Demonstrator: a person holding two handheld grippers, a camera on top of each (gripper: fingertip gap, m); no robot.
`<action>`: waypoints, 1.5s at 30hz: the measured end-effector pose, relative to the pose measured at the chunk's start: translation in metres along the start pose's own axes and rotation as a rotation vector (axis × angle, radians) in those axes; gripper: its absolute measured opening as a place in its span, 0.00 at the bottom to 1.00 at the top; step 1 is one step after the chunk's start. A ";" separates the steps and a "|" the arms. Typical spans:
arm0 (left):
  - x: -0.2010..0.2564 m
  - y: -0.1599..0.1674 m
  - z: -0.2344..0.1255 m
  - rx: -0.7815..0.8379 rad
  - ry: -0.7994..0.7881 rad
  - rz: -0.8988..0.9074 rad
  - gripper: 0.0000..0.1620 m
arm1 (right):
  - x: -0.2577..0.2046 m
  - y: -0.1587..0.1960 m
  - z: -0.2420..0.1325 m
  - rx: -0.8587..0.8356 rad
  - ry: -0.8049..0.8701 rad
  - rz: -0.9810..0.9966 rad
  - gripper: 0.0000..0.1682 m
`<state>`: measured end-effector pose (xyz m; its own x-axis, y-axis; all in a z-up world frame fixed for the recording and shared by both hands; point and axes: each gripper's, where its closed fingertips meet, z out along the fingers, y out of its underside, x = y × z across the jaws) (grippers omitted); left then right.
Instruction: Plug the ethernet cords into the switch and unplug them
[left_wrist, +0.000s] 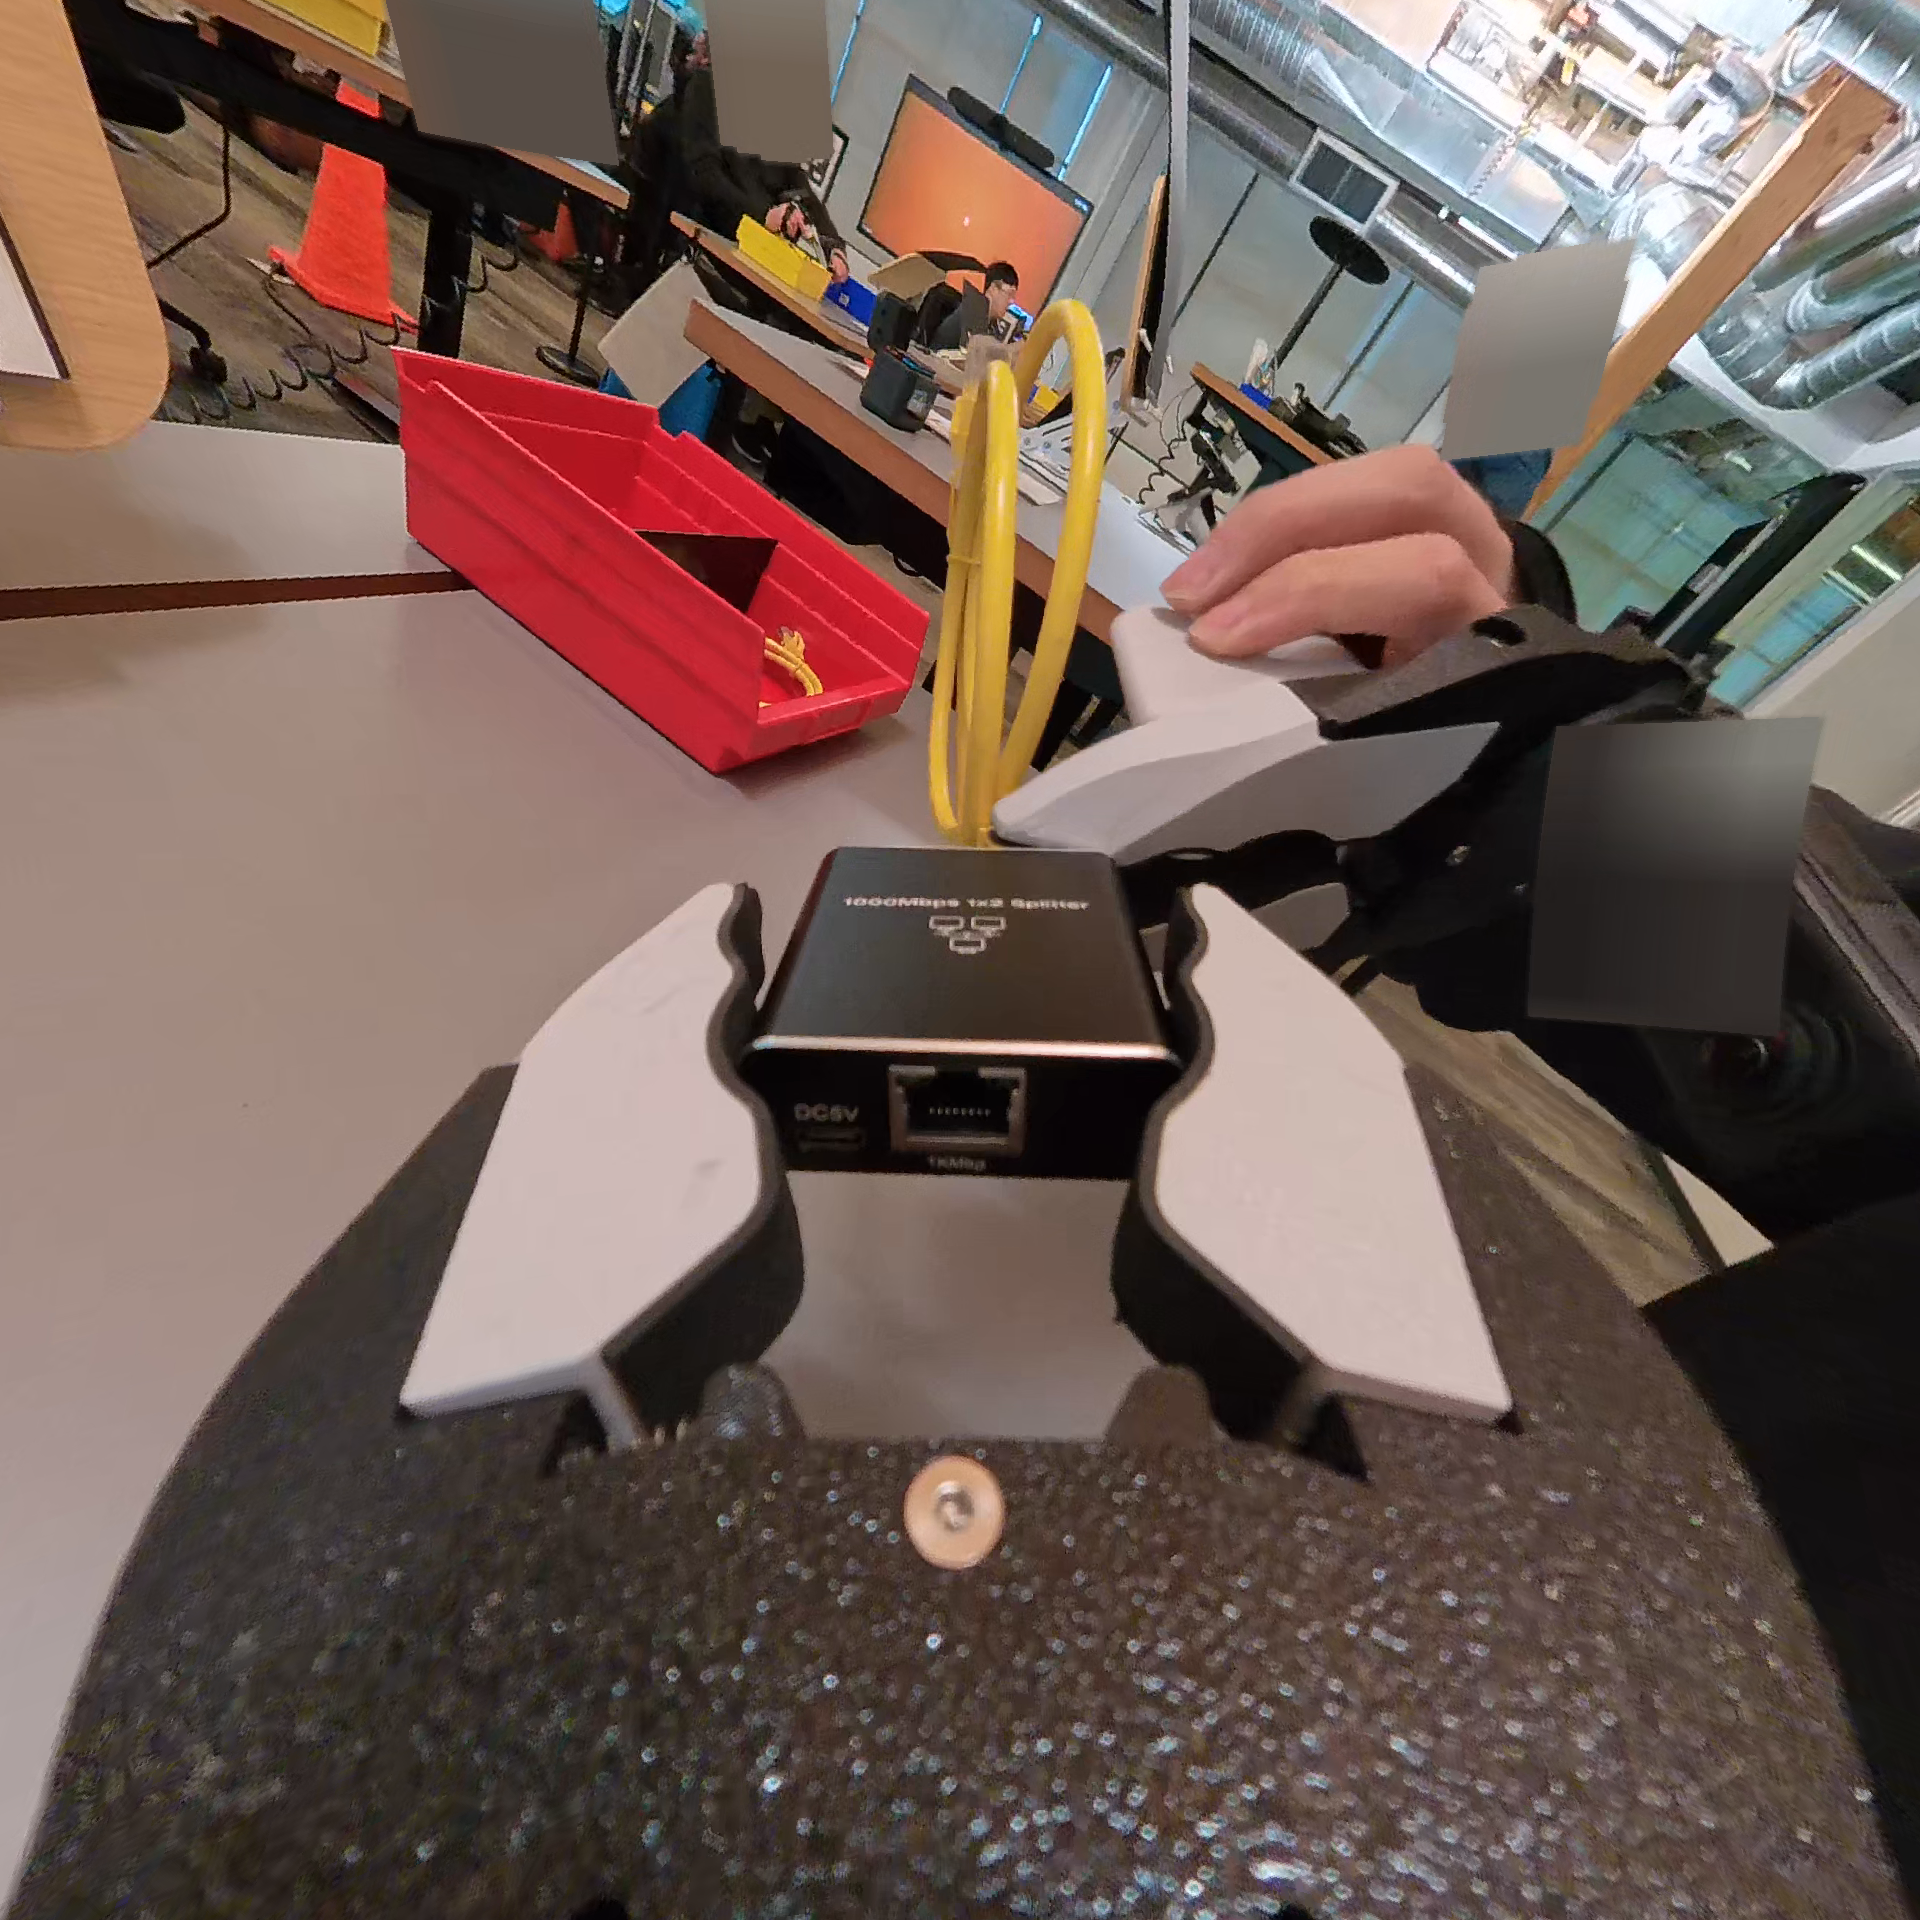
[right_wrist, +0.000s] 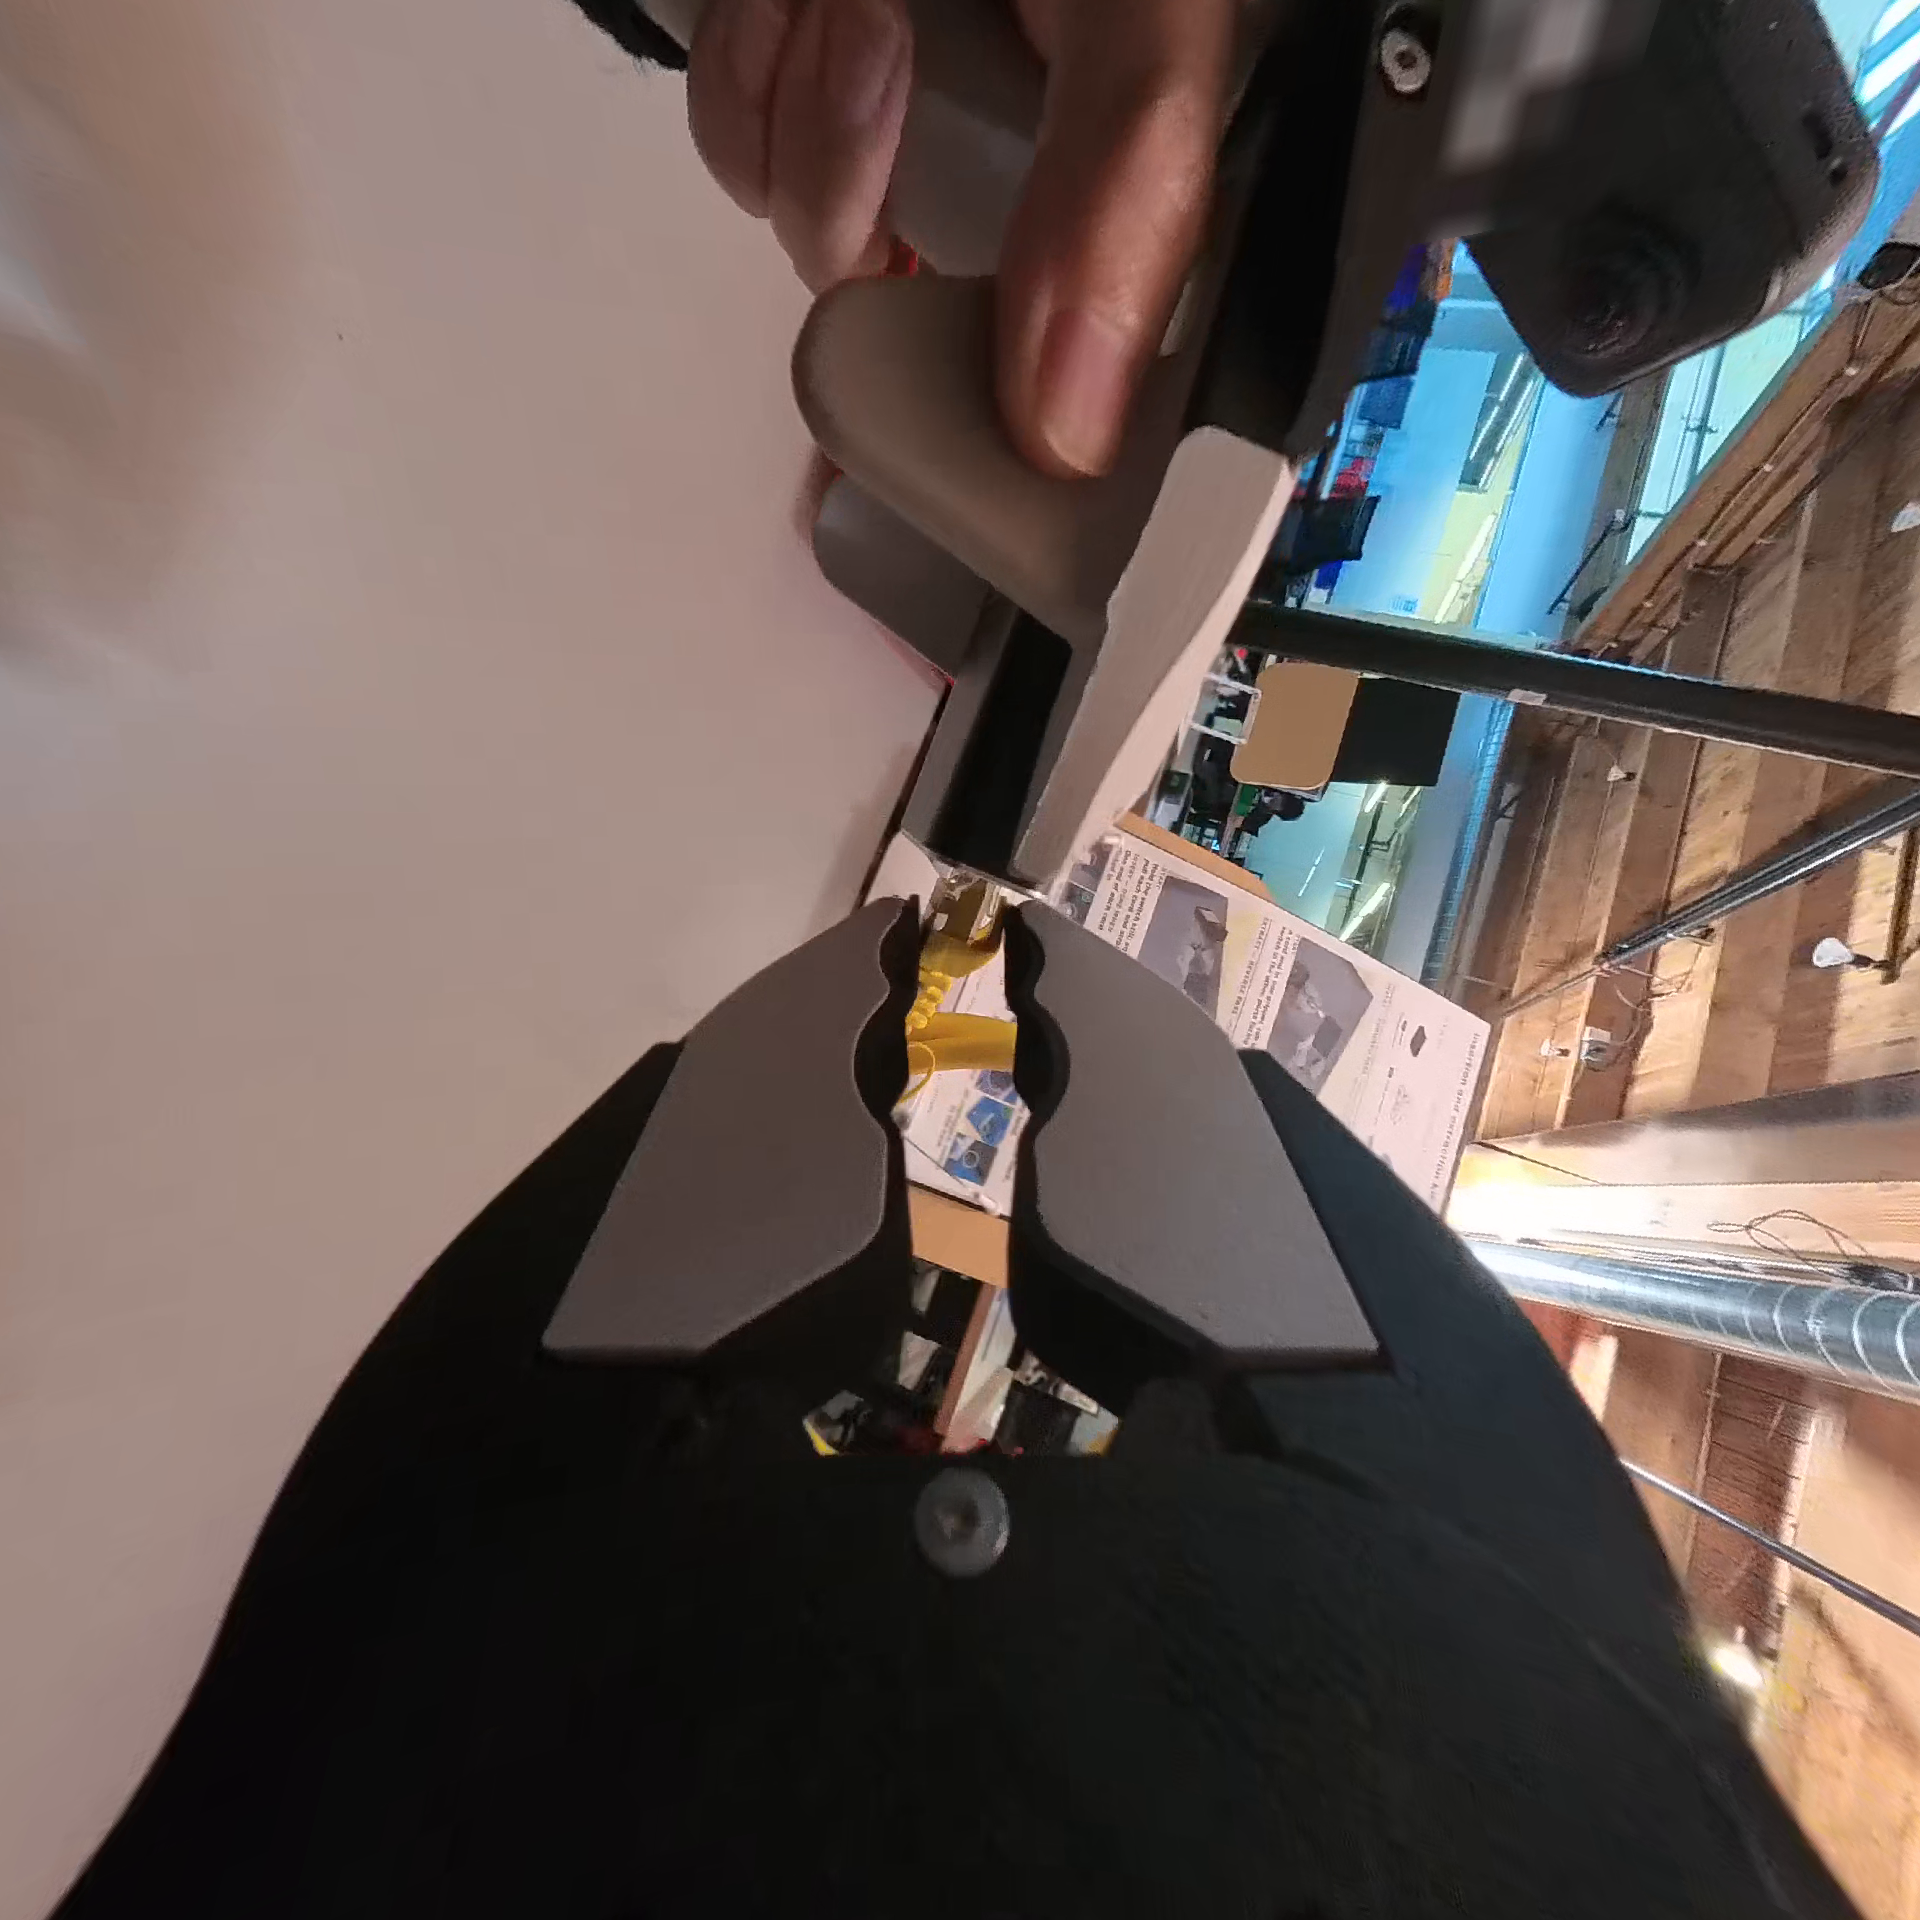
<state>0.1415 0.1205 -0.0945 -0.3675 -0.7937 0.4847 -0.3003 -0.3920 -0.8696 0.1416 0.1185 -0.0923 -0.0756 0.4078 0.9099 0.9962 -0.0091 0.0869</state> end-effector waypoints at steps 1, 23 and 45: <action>0.001 0.000 0.000 -0.004 0.002 0.012 0.46 | -0.001 0.001 0.001 0.001 -0.007 0.015 0.10; 0.006 -0.006 -0.004 0.008 -0.007 0.057 0.46 | 0.008 -0.005 -0.005 0.098 -0.017 0.183 0.09; 0.010 -0.006 -0.001 0.045 0.028 0.040 0.46 | 0.010 -0.001 -0.008 0.020 -0.063 -0.015 0.08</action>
<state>0.1389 0.1157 -0.0841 -0.4028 -0.7963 0.4512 -0.2452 -0.3811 -0.8914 0.1400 0.1152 -0.0795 -0.0879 0.4648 0.8810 0.9957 0.0153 0.0913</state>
